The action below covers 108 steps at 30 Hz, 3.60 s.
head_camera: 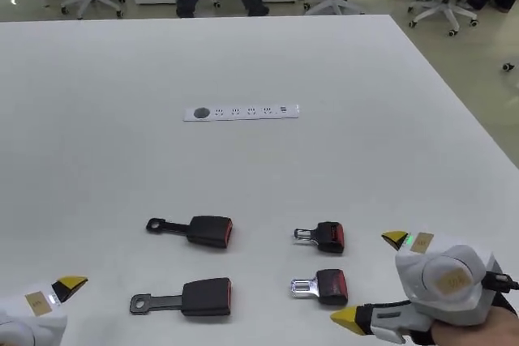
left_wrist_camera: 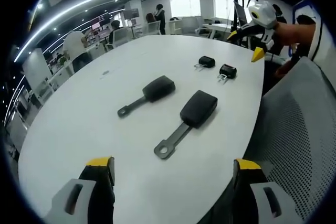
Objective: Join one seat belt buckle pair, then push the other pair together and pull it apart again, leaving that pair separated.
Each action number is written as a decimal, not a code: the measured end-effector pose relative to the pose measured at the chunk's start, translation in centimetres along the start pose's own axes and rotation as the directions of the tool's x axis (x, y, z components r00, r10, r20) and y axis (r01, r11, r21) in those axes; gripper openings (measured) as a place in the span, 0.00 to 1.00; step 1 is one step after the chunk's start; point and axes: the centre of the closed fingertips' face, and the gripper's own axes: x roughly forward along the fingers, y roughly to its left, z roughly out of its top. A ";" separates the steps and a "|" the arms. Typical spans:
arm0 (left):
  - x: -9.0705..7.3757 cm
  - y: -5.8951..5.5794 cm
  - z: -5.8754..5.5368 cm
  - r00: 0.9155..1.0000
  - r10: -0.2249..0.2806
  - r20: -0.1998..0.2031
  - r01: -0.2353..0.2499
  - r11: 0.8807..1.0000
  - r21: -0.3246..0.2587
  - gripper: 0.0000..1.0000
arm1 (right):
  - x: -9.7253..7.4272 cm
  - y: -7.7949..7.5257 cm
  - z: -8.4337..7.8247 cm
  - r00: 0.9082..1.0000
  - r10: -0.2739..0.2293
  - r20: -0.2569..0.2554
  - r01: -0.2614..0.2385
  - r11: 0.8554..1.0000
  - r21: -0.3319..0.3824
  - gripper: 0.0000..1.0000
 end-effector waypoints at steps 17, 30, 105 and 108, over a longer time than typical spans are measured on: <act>0.6 -1.0 0.2 0.999 -0.039 -0.004 0.039 0.999 0.018 0.93 | 0.4 -0.2 0.4 1.000 0.009 0.004 -0.009 1.000 0.015 0.89; 0.4 -0.9 0.2 0.999 -0.036 0.003 0.036 0.999 0.006 0.93 | 0.5 0.2 0.2 1.000 0.017 -0.008 -0.017 1.000 -0.011 0.87; 10.8 -5.5 5.0 0.895 -0.411 -0.174 0.446 0.812 0.375 0.38 | 7.3 1.9 -4.1 0.907 0.344 -0.244 -0.409 0.859 -0.309 0.35; 10.8 -5.5 5.0 0.891 -0.416 -0.183 0.454 0.795 0.403 0.37 | 7.3 2.0 -4.1 0.900 0.363 -0.244 -0.424 0.857 -0.291 0.34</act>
